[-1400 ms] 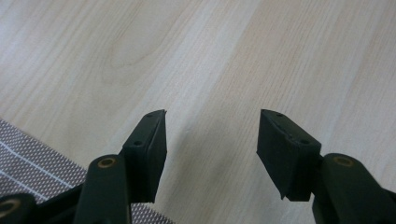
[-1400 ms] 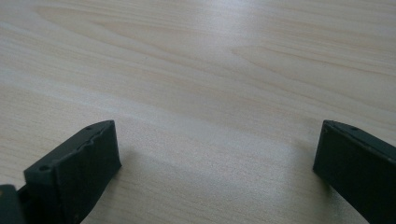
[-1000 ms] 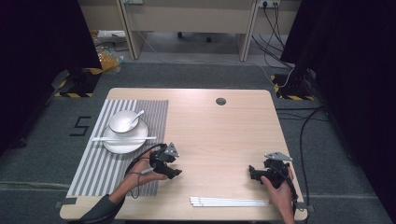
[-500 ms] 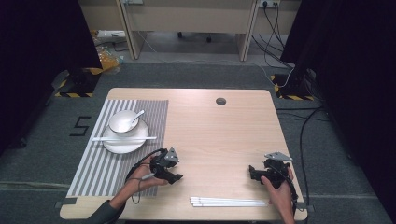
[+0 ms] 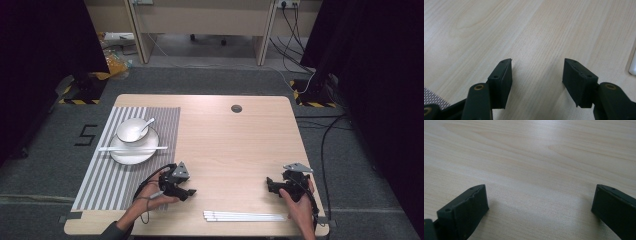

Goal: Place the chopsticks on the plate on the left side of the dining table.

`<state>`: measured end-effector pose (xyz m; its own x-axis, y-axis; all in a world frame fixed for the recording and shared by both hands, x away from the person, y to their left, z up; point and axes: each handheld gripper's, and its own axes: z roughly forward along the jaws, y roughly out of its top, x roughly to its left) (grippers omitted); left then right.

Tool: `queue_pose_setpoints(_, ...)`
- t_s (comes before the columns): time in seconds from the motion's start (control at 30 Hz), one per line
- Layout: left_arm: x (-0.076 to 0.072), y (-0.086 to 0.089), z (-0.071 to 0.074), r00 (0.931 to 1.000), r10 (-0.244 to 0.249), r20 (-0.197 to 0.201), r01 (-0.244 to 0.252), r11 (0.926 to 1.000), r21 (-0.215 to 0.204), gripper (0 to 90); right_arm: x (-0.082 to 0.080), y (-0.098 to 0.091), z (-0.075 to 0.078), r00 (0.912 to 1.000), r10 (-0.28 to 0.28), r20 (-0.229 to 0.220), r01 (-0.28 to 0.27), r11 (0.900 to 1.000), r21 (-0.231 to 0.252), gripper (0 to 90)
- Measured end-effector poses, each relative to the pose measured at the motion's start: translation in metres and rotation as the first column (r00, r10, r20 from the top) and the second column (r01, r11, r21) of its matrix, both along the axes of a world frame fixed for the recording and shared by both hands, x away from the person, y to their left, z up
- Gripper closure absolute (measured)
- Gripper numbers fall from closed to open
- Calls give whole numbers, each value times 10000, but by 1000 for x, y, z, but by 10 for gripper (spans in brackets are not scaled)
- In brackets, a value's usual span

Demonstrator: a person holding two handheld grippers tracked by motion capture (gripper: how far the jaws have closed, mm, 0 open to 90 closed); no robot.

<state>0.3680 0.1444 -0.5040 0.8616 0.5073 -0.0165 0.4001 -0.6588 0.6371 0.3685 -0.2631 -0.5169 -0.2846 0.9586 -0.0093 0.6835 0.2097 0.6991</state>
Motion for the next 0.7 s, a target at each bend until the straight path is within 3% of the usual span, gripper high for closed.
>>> queue_pose_setpoints(0.7,-7,8,-12,9974,284,665,-204,9929,-1171,382,0,0,0,10000,1,6,-1,10000,0,6)
